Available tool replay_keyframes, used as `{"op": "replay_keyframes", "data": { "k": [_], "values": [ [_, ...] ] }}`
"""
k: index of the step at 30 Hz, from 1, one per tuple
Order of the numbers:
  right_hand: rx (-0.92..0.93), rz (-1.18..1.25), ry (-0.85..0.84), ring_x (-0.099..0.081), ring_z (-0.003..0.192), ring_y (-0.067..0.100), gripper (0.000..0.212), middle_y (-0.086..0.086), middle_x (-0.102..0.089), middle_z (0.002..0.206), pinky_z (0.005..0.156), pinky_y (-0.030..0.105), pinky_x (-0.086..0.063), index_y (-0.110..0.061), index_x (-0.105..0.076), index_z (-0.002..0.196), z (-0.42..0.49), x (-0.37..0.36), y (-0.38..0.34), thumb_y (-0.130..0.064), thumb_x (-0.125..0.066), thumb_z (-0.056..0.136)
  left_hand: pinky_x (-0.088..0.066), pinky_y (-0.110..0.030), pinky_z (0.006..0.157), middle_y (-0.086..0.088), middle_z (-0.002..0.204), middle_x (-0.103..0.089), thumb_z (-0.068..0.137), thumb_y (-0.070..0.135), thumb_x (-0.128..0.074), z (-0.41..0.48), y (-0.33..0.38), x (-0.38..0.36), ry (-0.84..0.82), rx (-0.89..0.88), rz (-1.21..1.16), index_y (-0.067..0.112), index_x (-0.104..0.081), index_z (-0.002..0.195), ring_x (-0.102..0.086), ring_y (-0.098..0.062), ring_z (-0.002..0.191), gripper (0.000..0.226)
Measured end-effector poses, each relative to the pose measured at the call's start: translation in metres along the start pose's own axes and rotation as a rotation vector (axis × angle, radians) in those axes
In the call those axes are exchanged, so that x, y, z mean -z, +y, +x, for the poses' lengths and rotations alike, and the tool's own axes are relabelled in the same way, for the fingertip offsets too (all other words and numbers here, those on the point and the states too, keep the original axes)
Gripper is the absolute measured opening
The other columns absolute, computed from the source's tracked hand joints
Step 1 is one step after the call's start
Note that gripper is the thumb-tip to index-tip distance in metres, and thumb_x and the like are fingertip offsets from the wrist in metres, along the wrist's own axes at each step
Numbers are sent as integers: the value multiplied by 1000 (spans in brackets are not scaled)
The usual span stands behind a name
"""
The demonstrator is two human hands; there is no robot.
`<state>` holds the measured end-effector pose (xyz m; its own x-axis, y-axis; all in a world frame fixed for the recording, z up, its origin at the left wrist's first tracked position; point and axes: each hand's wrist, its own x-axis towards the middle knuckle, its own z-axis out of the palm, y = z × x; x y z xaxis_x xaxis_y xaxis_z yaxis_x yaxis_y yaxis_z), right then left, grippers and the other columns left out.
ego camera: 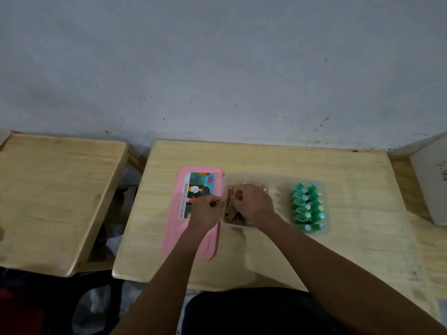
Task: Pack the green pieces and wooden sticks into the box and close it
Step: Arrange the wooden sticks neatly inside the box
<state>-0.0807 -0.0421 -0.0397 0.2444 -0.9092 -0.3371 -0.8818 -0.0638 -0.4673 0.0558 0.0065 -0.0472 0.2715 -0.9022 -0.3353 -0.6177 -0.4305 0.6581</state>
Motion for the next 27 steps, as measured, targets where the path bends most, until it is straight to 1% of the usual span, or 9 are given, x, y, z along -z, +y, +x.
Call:
{"op": "replay_keyframes", "data": {
  "k": [2, 4, 8, 10, 14, 17, 20, 23, 27],
  "values": [
    [-63, -2, 35, -64, 88, 24, 22, 2, -67, 90, 64, 29, -44, -18, -65, 86, 4, -5, -3, -39, -58, 88, -41, -15, 66, -11, 95, -71, 94, 27, -56, 2, 0, 0, -20, 9, -15, 3, -71, 103, -57, -10, 74, 29],
    [-103, -26, 58, -63, 93, 25, 29, 6, -67, 96, 69, 32, -48, -15, -63, 95, 8, -6, -7, -42, -62, 86, -40, -13, 62, -10, 96, -71, 94, 26, -56, 3, -1, -1, -40, 13, -32, 4, -70, 104, -56, -8, 72, 28],
    [-160, -55, 58, -64, 98, 30, 38, 10, -67, 100, 71, 37, -51, -11, -51, 104, 12, -7, -15, -35, -70, 80, -40, -11, 60, -11, 91, -70, 94, 25, -55, 2, -1, -2, -46, 22, -65, 2, -69, 98, -53, -5, 67, 28],
    [-158, -70, 64, -64, 99, 32, 37, 11, -66, 101, 69, 37, -49, -10, -48, 108, 11, -8, -17, -28, -67, 82, -42, -14, 64, -12, 88, -70, 94, 23, -57, 1, -1, -2, -43, 29, -108, 2, -70, 98, -56, -9, 70, 25],
    [-116, -135, 65, -64, 98, 31, 29, 11, -66, 103, 66, 33, -42, -11, -45, 114, 3, -9, -15, -17, -57, 88, -42, -15, 59, -4, 79, -66, 93, 21, -59, -1, 1, -1, -28, 35, -171, 3, -70, 99, -59, -11, 69, 23],
    [-126, -89, 76, -65, 92, 29, 28, 8, -67, 98, 65, 33, -43, -15, -45, 112, -1, -11, -10, -19, -57, 87, -42, -15, 61, -4, 80, -65, 93, 22, -59, -2, 1, 0, -31, 32, -183, 2, -70, 101, -59, -12, 71, 24],
    [-180, 151, 81, -65, 78, 20, 27, 2, -66, 89, 62, 30, -49, -21, -49, 104, -3, -8, 0, -24, -66, 83, -45, -19, 65, -4, 84, -64, 92, 22, -59, -2, 1, -1, -29, 49, -198, 3, -68, 105, -59, -13, 75, 25],
    [-205, 521, 80, -65, 71, 12, 30, -1, -66, 88, 55, 26, -50, -21, -52, 105, -7, 6, 9, -21, -71, 82, -41, -15, 58, -5, 87, -65, 93, 22, -58, -4, 3, -1, -18, 54, -198, 4, -68, 105, -57, -10, 72, 23],
    [-320, 855, -26, -62, 72, 14, 23, 3, -67, 90, 55, 25, -47, -16, -59, 108, -13, 20, 20, -24, -66, 88, -40, -13, 55, -4, 87, -64, 93, 21, -57, -4, 3, -1, -23, 51, -197, 4, -67, 106, -55, -6, 67, 23]
  ]
}}
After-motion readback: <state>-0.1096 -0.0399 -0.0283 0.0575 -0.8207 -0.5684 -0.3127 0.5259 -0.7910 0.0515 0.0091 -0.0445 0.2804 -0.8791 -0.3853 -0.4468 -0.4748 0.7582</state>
